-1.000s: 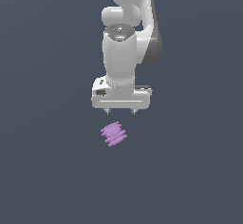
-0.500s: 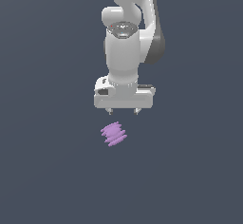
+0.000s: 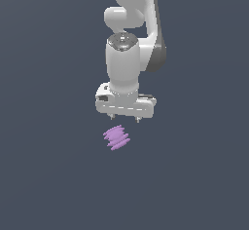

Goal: Pick up the object and move it to a goal position.

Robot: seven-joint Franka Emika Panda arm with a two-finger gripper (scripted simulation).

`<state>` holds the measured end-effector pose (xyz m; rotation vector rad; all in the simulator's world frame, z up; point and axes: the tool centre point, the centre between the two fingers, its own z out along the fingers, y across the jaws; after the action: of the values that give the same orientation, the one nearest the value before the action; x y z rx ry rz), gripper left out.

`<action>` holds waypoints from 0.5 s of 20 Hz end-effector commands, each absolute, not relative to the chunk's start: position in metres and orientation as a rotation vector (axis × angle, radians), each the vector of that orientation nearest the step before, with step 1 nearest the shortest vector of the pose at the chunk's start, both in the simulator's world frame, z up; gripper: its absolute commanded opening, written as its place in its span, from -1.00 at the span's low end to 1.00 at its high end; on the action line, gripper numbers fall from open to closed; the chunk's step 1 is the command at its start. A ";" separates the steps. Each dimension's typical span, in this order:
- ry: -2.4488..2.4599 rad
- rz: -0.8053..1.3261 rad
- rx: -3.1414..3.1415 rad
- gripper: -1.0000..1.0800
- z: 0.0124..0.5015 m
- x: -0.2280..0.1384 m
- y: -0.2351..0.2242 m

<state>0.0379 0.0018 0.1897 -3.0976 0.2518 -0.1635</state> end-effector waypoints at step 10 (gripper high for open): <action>0.745 -0.091 -3.013 0.92 0.143 0.039 -0.012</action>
<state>0.0387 -0.0103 0.1497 -3.0292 0.6737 -0.1006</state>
